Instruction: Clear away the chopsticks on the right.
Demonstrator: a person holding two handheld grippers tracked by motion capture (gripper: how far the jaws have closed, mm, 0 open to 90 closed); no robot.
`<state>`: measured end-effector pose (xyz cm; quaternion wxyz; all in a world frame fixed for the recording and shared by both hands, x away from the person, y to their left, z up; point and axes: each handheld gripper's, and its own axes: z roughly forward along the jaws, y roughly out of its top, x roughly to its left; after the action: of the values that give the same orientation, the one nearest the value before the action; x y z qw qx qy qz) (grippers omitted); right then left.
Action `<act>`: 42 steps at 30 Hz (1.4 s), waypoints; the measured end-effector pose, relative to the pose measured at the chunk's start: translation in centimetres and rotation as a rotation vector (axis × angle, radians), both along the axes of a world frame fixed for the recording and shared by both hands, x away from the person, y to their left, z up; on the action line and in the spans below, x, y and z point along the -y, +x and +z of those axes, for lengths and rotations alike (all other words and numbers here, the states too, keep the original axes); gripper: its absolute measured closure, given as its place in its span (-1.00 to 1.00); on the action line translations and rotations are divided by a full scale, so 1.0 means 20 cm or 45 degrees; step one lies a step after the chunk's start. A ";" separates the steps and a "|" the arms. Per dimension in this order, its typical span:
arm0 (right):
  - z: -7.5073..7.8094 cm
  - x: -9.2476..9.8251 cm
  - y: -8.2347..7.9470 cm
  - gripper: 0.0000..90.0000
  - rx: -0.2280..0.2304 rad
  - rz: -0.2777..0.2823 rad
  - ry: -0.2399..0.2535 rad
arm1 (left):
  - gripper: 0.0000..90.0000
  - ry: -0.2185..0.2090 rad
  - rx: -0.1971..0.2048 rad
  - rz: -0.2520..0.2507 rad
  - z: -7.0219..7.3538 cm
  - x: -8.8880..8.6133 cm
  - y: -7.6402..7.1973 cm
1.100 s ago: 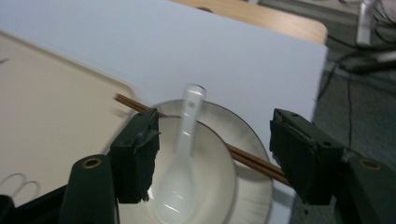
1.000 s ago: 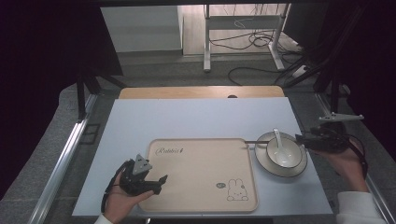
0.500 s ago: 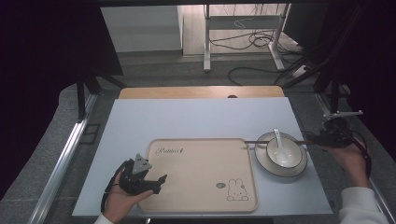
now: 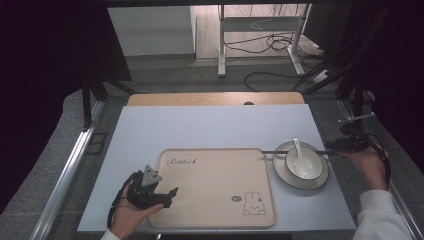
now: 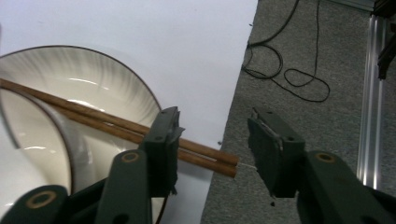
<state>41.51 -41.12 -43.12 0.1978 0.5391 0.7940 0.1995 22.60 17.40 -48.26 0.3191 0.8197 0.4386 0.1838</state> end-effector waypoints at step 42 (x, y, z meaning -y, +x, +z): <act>-0.08 0.00 -0.17 0.98 -0.104 0.040 -0.114 | -0.66 -0.016 -0.007 -0.020 0.01 -0.01 0.00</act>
<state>38.17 -41.20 -44.63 0.1861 0.5247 0.8180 0.1447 22.52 17.59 -48.00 0.3245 0.8216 0.4342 0.1765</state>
